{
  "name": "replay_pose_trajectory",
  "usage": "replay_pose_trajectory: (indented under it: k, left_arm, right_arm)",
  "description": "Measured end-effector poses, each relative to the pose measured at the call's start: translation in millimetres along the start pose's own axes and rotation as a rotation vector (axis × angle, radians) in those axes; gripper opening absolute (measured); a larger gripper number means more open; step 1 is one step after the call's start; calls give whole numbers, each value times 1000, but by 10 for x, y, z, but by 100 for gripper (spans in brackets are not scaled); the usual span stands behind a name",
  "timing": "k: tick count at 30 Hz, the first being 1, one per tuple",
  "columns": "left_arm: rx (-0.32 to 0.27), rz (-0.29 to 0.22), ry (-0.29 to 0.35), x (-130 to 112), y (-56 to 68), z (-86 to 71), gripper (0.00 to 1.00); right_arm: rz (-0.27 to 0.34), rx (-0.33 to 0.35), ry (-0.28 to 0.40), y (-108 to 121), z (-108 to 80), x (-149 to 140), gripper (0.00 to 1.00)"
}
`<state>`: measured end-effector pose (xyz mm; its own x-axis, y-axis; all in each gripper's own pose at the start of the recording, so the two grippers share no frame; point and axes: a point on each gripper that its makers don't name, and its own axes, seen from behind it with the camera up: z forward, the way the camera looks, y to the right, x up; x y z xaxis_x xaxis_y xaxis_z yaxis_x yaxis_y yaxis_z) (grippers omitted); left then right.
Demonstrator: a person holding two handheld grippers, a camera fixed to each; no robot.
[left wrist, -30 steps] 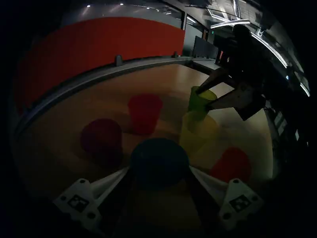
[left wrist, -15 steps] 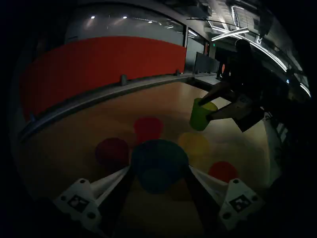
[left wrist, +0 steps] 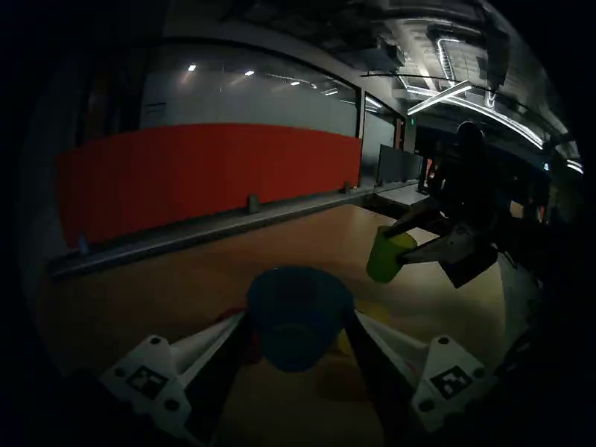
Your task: Pour water
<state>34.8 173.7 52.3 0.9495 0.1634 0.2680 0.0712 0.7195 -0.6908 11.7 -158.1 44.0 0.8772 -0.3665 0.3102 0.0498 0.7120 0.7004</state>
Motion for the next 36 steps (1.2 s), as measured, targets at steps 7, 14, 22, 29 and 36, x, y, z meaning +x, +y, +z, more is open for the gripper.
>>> replay_pose_trajectory:
  k: [7,14,22,29,36]
  left_arm:
    - [28,4,56,207,-60,-150,86]
    - [36,1,93,321,-70,-252,86]
    - [45,9,124,418,-83,-339,86]
    - [52,19,144,481,-88,-395,86]
    - [52,33,160,539,-62,-425,86]
  right_arm:
    - [-16,-8,80,-86,-65,252,99]
    - [-34,-16,161,-181,-112,461,99]
    - [-35,-26,280,-248,-166,767,99]
    - [-22,-39,363,-232,-221,997,99]
    - [-33,-39,393,-261,-235,1107,99]
